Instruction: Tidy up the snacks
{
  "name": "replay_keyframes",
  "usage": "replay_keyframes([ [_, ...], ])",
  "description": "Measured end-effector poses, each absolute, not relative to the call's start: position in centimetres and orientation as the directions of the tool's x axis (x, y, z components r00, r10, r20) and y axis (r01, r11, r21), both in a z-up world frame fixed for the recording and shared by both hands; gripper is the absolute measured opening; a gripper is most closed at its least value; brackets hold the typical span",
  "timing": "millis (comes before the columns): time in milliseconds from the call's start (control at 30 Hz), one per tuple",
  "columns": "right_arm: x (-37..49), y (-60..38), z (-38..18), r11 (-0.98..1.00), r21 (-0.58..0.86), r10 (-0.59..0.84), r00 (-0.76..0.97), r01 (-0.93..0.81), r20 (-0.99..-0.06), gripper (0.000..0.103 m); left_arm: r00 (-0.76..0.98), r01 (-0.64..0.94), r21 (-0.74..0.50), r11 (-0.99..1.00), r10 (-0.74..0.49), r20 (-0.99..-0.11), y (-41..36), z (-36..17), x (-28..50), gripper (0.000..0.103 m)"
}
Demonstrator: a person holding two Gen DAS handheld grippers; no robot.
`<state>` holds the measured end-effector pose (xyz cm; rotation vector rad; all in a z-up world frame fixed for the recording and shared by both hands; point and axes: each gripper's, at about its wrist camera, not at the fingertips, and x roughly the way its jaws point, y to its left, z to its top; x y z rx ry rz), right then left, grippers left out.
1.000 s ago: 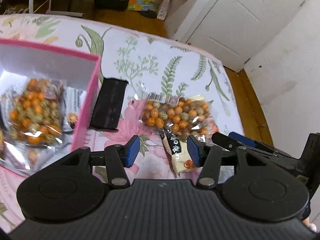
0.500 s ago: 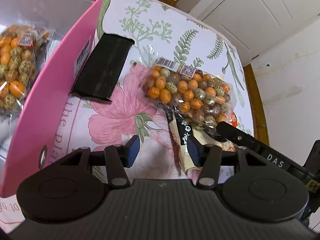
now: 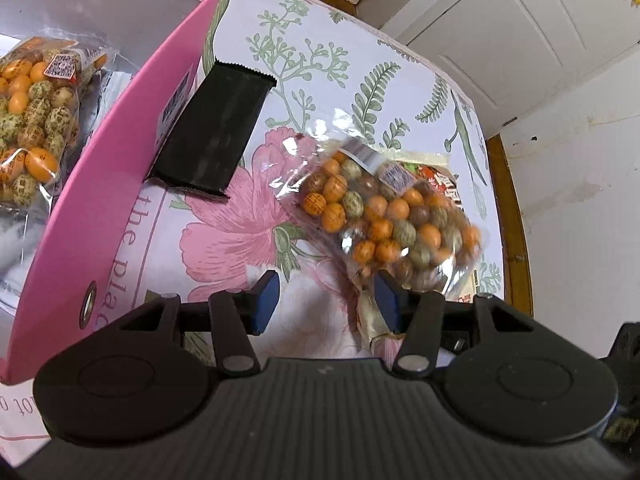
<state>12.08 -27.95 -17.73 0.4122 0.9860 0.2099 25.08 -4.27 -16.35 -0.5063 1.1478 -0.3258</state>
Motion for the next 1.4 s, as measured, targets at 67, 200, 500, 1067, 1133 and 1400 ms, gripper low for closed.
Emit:
replay_keyframes([
  [67,11.6,-27.0,-17.8,0.897,0.442,0.377,0.504,0.010,-0.777,0.041,0.375,-0.014,-0.538,0.843,-0.494,-0.785,-4.2,-16.6,25.0,0.051],
  [200,10.3,-24.5,-17.9,0.915,0.402,0.378,0.412,-0.031,-0.829,0.036,0.355,-0.037,-0.545,0.838,-0.499,-0.791,-3.8,-17.2,25.1,0.052],
  [500,8.5,-22.1,-14.7,0.957,0.107,0.226,0.457,-0.271,-0.861,0.071,0.297,-0.042,-0.571,0.820,-0.536,-0.791,-4.4,-19.0,24.9,0.051],
  [1067,9.8,-19.0,-19.5,0.890,-0.197,0.102,0.600,-0.411,-0.793,0.095,0.233,-0.064,-0.681,0.729,-0.653,-0.721,-5.0,-20.3,24.5,0.054],
  [1133,9.8,-18.9,-19.7,0.886,-0.213,0.090,0.602,-0.413,-0.793,0.095,0.234,-0.084,-0.704,0.705,-0.673,-0.702,-4.9,-20.7,24.5,0.059],
  [1400,9.0,-18.1,-20.3,0.897,-0.235,0.050,0.613,-0.375,-0.788,0.094,0.257,-0.044,-0.698,0.715,-0.667,-0.699,-6.1,-20.3,23.7,0.062],
])
